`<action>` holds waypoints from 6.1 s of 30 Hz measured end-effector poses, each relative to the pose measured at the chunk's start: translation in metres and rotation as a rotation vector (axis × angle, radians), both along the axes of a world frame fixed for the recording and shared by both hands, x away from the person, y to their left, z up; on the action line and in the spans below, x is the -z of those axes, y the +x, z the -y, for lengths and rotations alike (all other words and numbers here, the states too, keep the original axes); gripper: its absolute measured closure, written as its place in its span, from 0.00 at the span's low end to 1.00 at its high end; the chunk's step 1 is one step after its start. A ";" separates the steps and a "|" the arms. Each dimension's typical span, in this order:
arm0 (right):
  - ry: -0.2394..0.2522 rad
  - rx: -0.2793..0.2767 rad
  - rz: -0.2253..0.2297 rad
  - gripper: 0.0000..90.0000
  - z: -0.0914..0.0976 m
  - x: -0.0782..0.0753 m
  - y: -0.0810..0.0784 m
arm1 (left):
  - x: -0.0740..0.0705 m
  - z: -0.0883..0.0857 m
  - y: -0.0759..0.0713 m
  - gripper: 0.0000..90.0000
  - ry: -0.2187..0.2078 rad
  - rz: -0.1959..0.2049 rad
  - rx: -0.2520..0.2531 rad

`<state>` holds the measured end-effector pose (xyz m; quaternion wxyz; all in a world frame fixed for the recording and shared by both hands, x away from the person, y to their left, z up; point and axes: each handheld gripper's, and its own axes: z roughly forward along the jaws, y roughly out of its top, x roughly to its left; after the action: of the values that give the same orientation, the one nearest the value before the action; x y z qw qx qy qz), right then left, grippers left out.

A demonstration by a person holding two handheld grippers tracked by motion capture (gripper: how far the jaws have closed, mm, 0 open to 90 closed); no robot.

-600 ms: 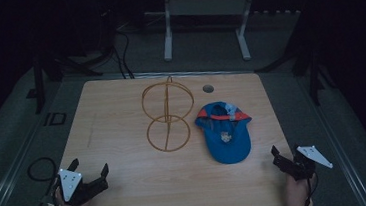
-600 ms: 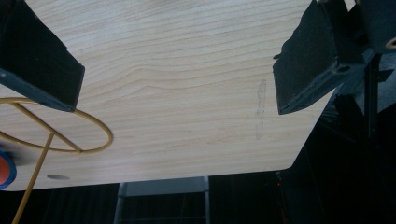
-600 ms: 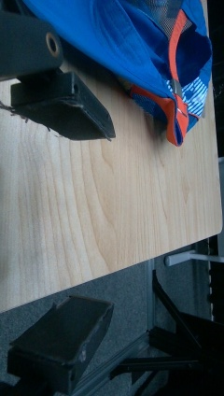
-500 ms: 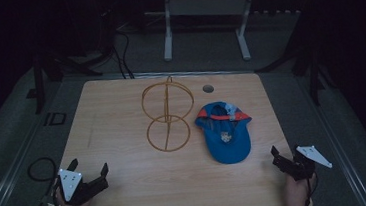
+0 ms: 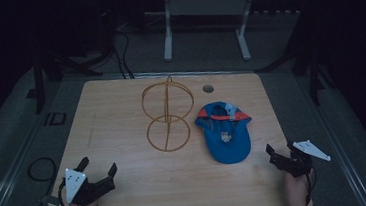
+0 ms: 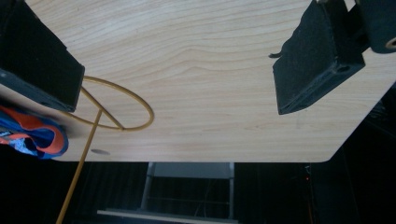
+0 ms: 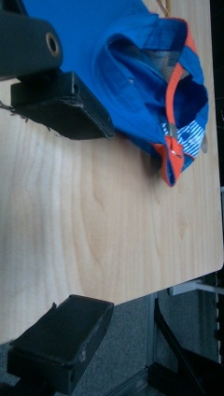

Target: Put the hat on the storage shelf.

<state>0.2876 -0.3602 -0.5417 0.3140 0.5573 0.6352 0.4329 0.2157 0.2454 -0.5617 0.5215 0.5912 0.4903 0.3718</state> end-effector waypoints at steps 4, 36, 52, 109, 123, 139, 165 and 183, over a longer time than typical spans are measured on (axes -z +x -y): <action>0.000 -0.014 0.012 0.16 -0.001 -0.013 0.006 | 0.001 0.004 0.002 0.03 0.038 -0.035 0.005; -0.047 -0.344 0.007 0.25 -0.067 -0.065 0.122 | 0.002 0.007 0.004 0.03 0.059 -0.070 0.019; -0.100 -0.337 -0.066 0.36 -0.080 -0.040 0.180 | 0.002 0.006 0.005 0.03 0.064 -0.068 0.026; -0.171 -0.361 -0.089 0.94 -0.096 -0.044 0.166 | -0.009 0.012 -0.002 0.03 0.037 -0.095 0.085; -0.125 -0.344 0.054 0.95 -0.088 -0.103 0.137 | -0.012 0.014 -0.004 0.03 0.001 -0.116 0.141; -0.134 -0.352 0.148 0.94 -0.070 -0.151 0.107 | -0.034 0.039 -0.006 0.03 -0.007 -0.128 0.295; -0.054 -0.472 0.285 0.94 -0.077 -0.198 0.024 | -0.133 0.088 0.024 0.05 0.055 -0.044 0.487; -0.070 -0.573 0.328 0.94 -0.104 -0.193 -0.015 | -0.176 0.151 0.045 0.06 0.097 -0.035 0.616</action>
<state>0.2729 -0.2566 -0.3491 0.2966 0.2676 0.7215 0.5655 0.2611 0.0940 -0.3860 0.5721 0.7425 0.2788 0.2089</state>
